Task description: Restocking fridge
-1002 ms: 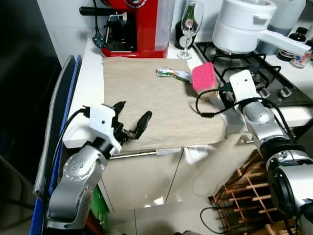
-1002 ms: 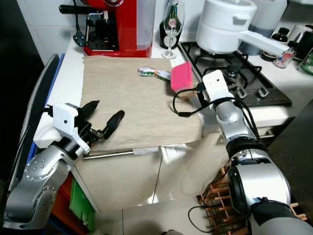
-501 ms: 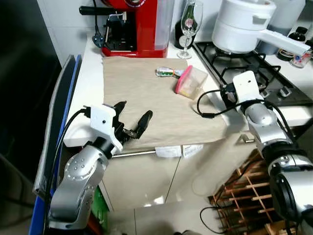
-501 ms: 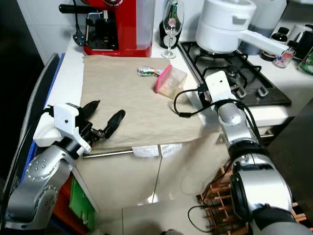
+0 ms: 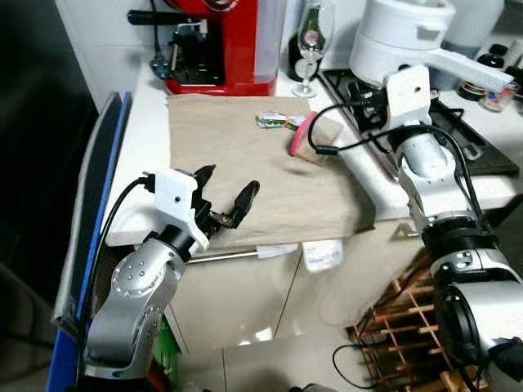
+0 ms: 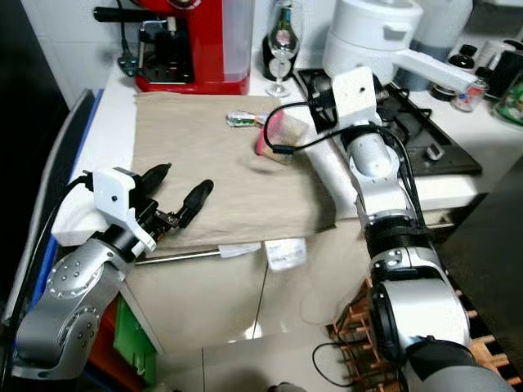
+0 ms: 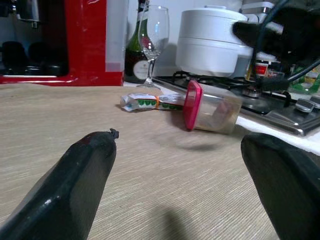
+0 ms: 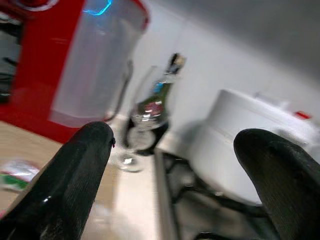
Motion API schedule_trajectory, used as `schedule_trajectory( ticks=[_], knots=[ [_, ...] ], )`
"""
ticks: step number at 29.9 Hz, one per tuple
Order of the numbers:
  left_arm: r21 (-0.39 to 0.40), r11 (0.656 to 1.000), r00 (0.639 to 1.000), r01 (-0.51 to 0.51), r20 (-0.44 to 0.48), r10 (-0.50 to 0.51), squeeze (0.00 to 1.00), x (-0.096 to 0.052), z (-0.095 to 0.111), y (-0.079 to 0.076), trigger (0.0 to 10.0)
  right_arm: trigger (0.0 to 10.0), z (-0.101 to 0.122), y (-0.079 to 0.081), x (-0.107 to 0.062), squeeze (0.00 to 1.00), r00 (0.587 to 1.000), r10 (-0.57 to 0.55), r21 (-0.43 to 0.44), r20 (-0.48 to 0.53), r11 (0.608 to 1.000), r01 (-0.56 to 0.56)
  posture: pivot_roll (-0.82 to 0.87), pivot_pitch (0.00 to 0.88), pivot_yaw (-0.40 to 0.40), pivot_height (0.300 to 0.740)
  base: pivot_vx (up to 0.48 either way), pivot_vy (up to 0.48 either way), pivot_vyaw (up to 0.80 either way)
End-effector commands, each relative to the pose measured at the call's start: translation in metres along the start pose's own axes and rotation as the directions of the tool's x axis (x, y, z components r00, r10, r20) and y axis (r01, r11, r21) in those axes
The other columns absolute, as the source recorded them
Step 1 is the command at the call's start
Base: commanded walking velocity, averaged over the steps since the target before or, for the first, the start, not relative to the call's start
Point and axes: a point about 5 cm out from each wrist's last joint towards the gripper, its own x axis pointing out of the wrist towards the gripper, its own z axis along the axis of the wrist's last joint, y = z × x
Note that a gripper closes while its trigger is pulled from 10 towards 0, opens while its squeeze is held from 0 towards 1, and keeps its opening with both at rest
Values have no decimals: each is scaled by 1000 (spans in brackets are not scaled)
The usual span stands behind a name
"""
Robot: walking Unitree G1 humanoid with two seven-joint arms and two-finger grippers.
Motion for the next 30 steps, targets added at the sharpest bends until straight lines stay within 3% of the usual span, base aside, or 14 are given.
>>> schedule_trajectory(
  ticks=[1, 4, 7, 21, 30],
  knots=[
    [-8, 1000, 1000, 9, 0, -9, 0, 2, 1, -3, 10000, 10000, -2, 0, 4, 212, 999, -7, 0, -37, 1000, 7, 36, 5, -44, 740, 0, 0, 0],
    [-4, 1000, 1000, -4, -1, 4, 0, 0, 1, -2, 10000, 10000, -6, 8, 5, 212, 997, -4, -88, -76, 996, -3, 47, 14, -56, 740, 0, 0, 0],
    [-4, 1000, 1000, -15, 2, 15, 0, -2, 2, 0, 10000, 10000, -5, 9, 5, 212, 997, -12, -94, -72, 996, 5, 53, 20, -65, 740, 0, 0, 0],
    [-6, 1000, 1000, -26, -1, 26, 0, -3, 2, 0, 10000, 10000, -23, 18, -6, 212, 988, -11, -65, -156, 998, 1, 47, 25, -68, 740, 0, 0, 0],
    [-16, 1000, 1000, -21, -6, 21, 0, -1, 0, -1, 10000, 10000, -48, 20, -20, 212, 957, -16, -16, -288, 1000, 12, 31, 17, -59, 740, 0, 0, 0]
  ],
)
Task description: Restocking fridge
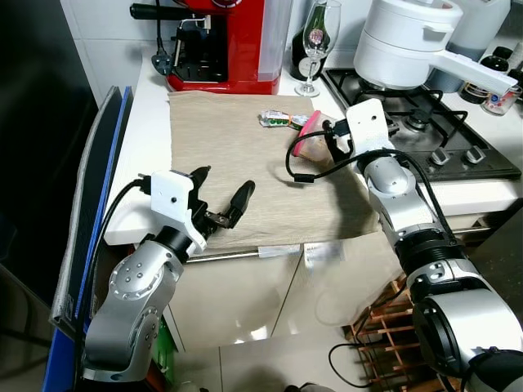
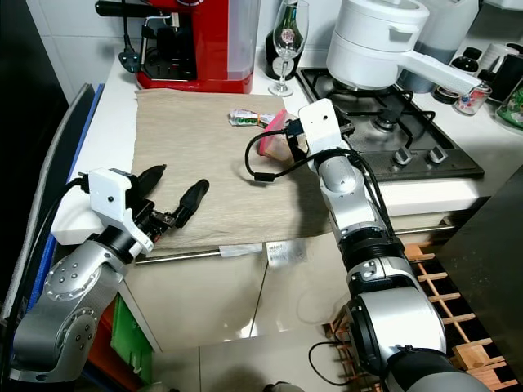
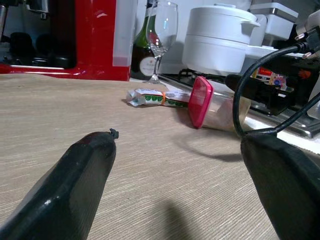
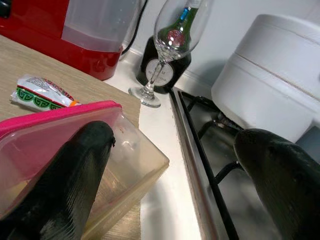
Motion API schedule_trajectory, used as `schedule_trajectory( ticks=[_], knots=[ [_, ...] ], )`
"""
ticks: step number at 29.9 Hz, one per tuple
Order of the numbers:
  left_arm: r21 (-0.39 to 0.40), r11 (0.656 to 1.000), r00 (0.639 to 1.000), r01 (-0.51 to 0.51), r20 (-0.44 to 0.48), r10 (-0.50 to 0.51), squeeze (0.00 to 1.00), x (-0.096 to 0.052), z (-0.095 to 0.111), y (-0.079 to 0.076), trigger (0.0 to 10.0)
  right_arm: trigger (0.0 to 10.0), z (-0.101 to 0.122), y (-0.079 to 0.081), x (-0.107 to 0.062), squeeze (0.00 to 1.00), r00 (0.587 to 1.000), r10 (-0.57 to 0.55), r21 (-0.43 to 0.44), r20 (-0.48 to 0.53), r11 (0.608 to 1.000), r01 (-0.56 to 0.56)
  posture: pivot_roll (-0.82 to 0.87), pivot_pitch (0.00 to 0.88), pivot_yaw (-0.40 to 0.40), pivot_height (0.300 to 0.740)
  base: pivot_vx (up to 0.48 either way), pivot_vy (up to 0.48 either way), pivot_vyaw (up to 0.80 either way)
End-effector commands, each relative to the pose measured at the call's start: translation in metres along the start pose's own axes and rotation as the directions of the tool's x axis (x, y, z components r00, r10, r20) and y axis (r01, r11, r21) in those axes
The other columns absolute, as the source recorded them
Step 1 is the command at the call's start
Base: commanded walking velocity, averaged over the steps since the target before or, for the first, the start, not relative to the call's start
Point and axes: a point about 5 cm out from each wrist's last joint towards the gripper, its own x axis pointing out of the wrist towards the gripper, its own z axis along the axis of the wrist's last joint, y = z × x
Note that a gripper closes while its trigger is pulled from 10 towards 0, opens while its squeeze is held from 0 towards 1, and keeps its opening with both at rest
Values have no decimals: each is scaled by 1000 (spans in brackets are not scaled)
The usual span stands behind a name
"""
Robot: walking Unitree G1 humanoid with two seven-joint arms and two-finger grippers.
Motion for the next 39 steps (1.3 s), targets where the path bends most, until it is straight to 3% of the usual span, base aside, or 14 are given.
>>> schedule_trajectory(
  ticks=[1, 8, 18, 24, 28, 30, 34, 36, 37, 39],
  knots=[
    [-6, 1000, 1000, 8, 2, -8, 0, 2, 1, -2, 10000, 10000, -17, -3, -5, 212, 997, -14, 15, -75, 1000, 15, 31, 17, -59, 740, 0, 0, 0],
    [-4, 1000, 1000, 21, 0, -21, 0, 4, 2, -1, 10000, 10000, -50, -16, -20, 212, 977, -71, 24, -202, 997, 77, 23, 16, -47, 740, 0, 0, 0],
    [-1, 999, 999, 34, -4, -34, 0, 5, 2, -2, 10000, 10000, -66, -26, -35, 212, 966, -112, 10, -235, 993, 118, 11, 15, -35, 740, 0, 0, 0],
    [0, 999, 999, 40, -1, -40, 0, 6, 4, -2, 10000, 10000, -46, -28, -36, 212, 985, -109, 7, -134, 994, 111, 13, 13, -34, 740, 0, 0, 0],
    [0, 999, 999, 38, -2, -38, 0, 5, 4, -2, 10000, 10000, -26, -30, -45, 216, 993, -108, -13, -49, 994, 107, 11, 15, -33, 740, 0, 0, 0],
    [3, 999, 999, 35, -2, -35, 0, 5, 4, -1, 10000, 10000, -7, -37, -54, 212, 987, -153, -15, 46, 988, 154, -2, 13, -28, 740, 0, 0, 0],
    [6, 999, 999, 34, -3, -34, 0, 12, 3, -1, 10000, 10000, 17, -42, -75, 212, 941, -266, 62, 207, 964, 259, -27, 5, -23, 740, 0, 0, 0],
    [-8, 1000, 1000, 13, -17, -13, 0, 17, 1, 0, 10000, 10000, 13, -39, -85, 212, 938, -286, 120, 198, 956, 266, -37, 4, -22, 740, 0, 0, 0],
    [-26, 1000, 1000, -7, -19, 7, 0, 23, 1, 2, 10000, 10000, 5, -37, -97, 212, 940, -298, 205, 163, 943, 263, -41, 6, -24, 740, 0, 0, 0],
    [-29, 1000, 1000, -9, -16, 8, 0, 29, 2, 2, 10000, 10000, 0, -37, -105, 212, 940, -307, 249, 148, 932, 265, -46, 5, -25, 740, 0, 0, 0]
  ],
)
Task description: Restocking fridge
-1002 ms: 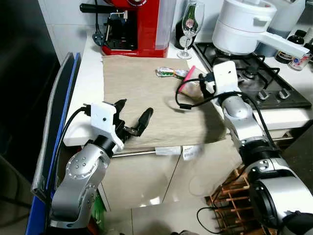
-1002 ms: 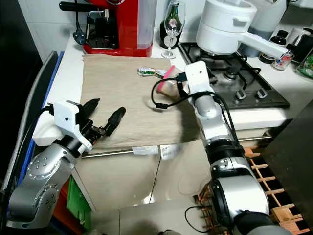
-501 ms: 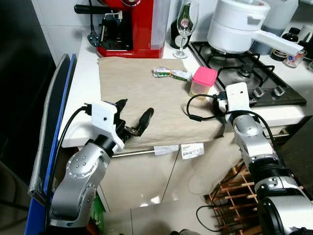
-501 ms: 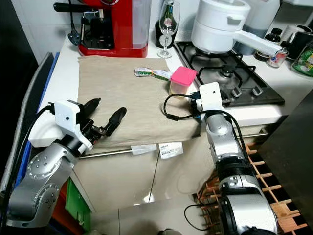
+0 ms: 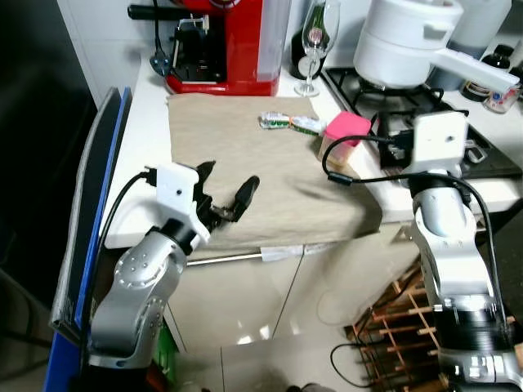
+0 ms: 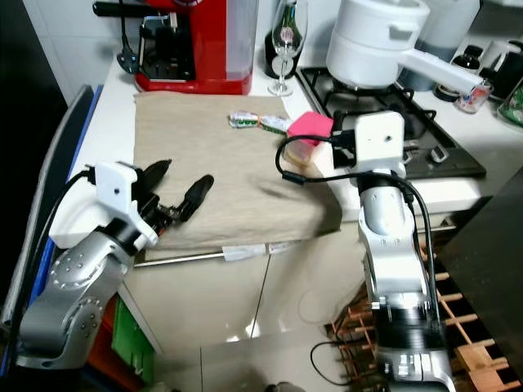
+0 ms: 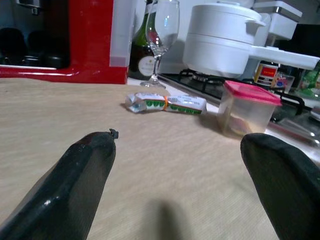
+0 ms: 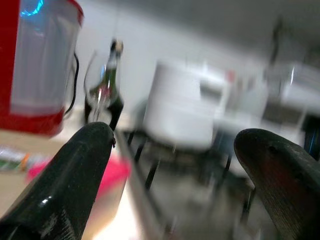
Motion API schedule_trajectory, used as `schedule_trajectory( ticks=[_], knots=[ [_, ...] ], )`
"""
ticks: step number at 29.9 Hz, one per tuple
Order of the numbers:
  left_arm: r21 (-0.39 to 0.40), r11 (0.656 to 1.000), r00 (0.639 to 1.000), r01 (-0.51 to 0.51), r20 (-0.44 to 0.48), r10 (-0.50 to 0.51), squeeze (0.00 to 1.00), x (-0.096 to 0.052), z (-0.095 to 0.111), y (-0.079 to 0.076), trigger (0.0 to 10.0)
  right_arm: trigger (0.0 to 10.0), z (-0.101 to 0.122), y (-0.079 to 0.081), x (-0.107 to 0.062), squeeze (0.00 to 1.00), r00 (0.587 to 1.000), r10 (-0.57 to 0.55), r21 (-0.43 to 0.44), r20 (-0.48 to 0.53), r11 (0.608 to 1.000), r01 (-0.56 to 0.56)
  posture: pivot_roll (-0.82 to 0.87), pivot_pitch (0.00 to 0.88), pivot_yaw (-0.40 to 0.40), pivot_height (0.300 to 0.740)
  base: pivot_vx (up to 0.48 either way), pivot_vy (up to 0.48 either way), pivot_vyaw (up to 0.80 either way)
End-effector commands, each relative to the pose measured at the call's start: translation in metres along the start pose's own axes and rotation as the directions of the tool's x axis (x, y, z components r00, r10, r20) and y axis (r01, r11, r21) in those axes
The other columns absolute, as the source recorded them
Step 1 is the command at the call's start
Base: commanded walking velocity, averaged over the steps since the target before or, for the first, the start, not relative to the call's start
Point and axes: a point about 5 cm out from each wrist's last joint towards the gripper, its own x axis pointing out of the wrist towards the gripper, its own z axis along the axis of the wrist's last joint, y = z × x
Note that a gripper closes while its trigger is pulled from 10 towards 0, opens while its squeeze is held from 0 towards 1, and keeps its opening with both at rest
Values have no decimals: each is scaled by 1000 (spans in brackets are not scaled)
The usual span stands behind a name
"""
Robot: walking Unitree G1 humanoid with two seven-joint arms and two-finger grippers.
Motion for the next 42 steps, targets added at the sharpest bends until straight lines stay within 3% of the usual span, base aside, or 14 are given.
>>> schedule_trajectory(
  ticks=[1, 3, 7, 9, 13, 16, 17, 23, 26, 29, 30, 37, 38, 42],
  knots=[
    [-6, 1000, 1000, -4, -12, 3, 0, 4, -1, 0, 10000, 10000, 4, -11, -1, 212, 999, -36, 32, 5, 999, 36, -46, 5, -25, 740, 0, 0, 0],
    [-39, 999, 1000, 3, 0, -3, 0, 22, 1, -1, 10000, 10000, -2, -22, -16, 208, 996, -82, 62, -23, 995, 83, -80, 1, -14, 740, 0, 0, 0],
    [-48, 999, 1000, 22, 19, -21, 0, 37, 7, -2, 10000, 10000, -4, -29, -23, 208, 993, -112, 54, -20, 992, 113, -100, 0, -3, 740, 0, 0, 0],
    [-43, 998, 998, 55, 40, -53, 0, 57, 13, -8, 10000, 10000, -8, -36, -32, 208, 989, -138, 51, -45, 989, 140, -123, 0, 3, 740, 0, 0, 0],
    [-37, 995, 995, 91, 37, -90, 0, 83, 17, -17, 10000, 10000, -10, -34, -39, 200, 991, -119, 46, -65, 991, 122, -157, 0, 15, 740, 0, 0, 0],
    [-40, 995, 996, 89, 34, -88, 0, 92, 17, -18, 10000, 10000, -10, -32, -42, 200, 991, -109, 51, -71, 992, 113, -174, 4, 24, 740, 0, 0, 0],
    [-46, 996, 997, 75, 28, -73, 0, 102, 20, -21, 10000, 10000, -11, -30, -46, 200, 992, -97, 56, -84, 993, 102, -197, 12, 32, 740, 0, 0, 0],
    [-55, 995, 996, 88, 37, -86, 0, 118, 28, -38, 10000, 10000, -13, -27, -52, 200, 992, -78, 45, -97, 996, 83, -220, 20, 37, 740, 0, 0, 0],
    [-47, 989, 990, 140, 38, -138, 0, 128, 31, -59, 10000, 10000, -12, -25, -55, 200, 993, -69, 41, -100, 996, 73, -240, 24, 45, 740, 0, 0, 0],
    [-15, 986, 985, 168, 31, -167, 0, 130, 28, -69, 10000, 10000, -12, -25, -57, 196, 992, -66, 35, -104, 997, 70, -251, 24, 52, 740, 0, 0, 0],
    [9, 983, 983, 184, 25, -184, 1000, 130, 26, -73, 10000, 10000, -13, -24, -59, 204, 992, -65, 33, -106, 997, 69, -251, 23, 53, 740, 0, 0, 0],
    [79, 975, 978, 208, -11, -208, 1000, 129, 16, -83, 10000, 10000, -15, -23, -61, 196, 992, -60, 24, -114, 998, 63, -247, 17, 56, 740, 0, 0, 0],
    [107, 974, 979, 200, -53, -195, 0, 130, 8, -83, 10000, 10000, -15, -20, -60, 200, 992, -53, 21, -112, 998, 55, -247, 11, 61, 740, 0, 0, 0],
    [110, 977, 981, 184, -82, -176, 0, 131, 2, -83, 10000, 10000, -15, -18, -60, 200, 993, -50, 21, -110, 998, 53, -249, 8, 68, 740, 0, 0, 0]
  ],
)
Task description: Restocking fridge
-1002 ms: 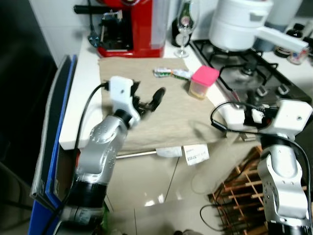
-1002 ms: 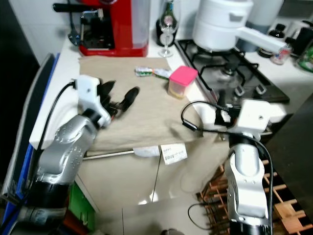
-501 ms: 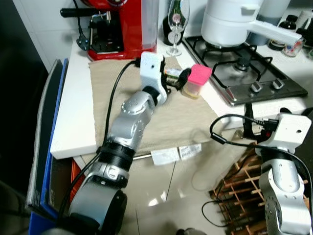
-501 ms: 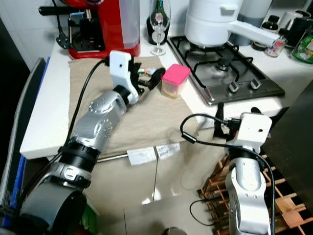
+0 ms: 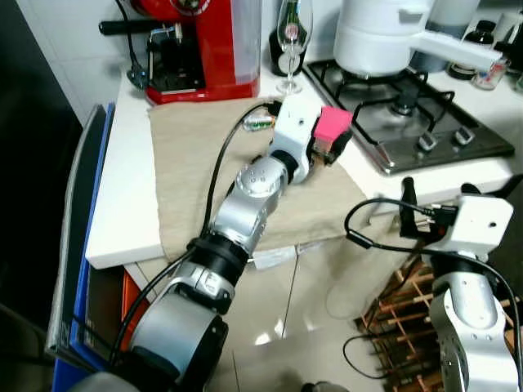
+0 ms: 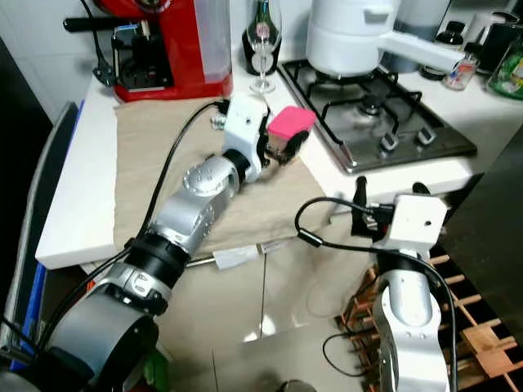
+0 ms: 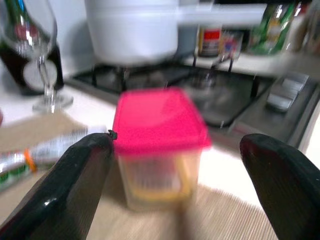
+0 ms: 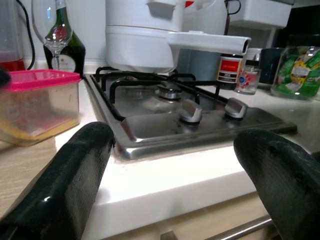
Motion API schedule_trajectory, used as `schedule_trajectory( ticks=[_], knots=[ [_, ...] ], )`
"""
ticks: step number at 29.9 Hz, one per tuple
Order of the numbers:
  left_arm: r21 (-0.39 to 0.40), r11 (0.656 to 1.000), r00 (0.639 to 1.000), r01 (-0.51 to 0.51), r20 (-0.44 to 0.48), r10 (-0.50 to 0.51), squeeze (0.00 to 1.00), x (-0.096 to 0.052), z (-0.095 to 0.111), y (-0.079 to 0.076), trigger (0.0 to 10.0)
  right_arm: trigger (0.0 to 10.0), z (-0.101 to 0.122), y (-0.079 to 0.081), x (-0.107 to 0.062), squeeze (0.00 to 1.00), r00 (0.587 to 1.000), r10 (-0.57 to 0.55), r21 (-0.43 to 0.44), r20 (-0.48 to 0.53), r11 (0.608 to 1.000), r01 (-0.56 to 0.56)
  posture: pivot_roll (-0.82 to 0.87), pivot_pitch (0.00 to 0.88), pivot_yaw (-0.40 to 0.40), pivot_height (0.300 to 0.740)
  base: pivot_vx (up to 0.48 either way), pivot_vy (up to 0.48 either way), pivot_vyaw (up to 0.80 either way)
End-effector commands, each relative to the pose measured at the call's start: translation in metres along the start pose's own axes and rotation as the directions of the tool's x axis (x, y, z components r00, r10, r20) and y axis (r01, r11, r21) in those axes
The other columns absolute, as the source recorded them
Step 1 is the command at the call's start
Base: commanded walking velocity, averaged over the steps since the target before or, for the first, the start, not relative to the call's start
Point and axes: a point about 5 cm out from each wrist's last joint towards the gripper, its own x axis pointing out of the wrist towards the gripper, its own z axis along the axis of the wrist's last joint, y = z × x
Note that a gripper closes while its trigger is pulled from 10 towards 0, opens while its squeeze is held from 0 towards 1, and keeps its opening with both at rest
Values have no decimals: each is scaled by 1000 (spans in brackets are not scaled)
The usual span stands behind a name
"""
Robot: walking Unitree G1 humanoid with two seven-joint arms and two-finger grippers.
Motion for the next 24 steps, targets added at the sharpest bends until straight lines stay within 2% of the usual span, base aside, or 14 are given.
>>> schedule_trajectory(
  ticks=[1, 8, 11, 24],
  knots=[
    [4, 1000, 1000, 9, 13, -9, 0, 5, 5, -8, 10000, 10000, 2, 2, -1, 200, 1000, 0, -6, 9, 1000, 0, -250, 8, 68, 740, 0, 0, 0],
    [-52, 998, 1000, -21, -25, 20, 0, 7, -1, -8, 10000, 10000, 5, 7, -3, 200, 1000, 12, 5, 20, 1000, -12, -263, 11, 73, 740, 0, 0, 0],
    [-125, 992, 1000, -20, -14, 19, 0, 10, 2, -8, 10000, 10000, 6, 8, -5, 200, 999, 19, 7, 26, 1000, -19, -265, 18, 77, 740, 0, 0, 0],
    [-142, 989, 999, 42, 4, -42, 0, 17, 8, -25, 10000, 10000, 5, 9, -9, 200, 1000, 16, 5, 16, 1000, -16, -273, 26, 81, 740, 0, 0, 0]
  ],
)
